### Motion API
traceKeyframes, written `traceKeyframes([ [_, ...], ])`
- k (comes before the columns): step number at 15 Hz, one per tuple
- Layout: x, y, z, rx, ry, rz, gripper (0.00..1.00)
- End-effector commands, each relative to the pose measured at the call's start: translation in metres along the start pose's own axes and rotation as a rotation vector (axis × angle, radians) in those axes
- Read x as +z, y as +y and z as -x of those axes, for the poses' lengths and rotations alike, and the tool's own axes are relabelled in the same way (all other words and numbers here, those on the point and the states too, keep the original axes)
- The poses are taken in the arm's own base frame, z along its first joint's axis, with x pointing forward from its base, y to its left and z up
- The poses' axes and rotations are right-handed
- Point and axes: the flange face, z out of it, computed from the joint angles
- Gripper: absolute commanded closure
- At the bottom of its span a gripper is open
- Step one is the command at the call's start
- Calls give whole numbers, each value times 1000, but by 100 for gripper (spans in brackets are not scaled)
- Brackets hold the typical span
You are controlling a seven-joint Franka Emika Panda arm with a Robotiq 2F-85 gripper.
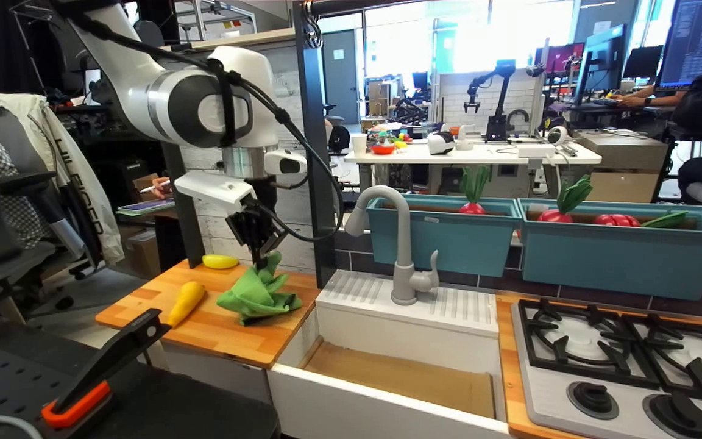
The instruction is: Move the green towel to the left
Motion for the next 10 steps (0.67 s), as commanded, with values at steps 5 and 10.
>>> traceKeyframes([
  [5,-74,-68,1,-93,92,9,99],
  [10,-82,-92,2,-203,95,28,99],
])
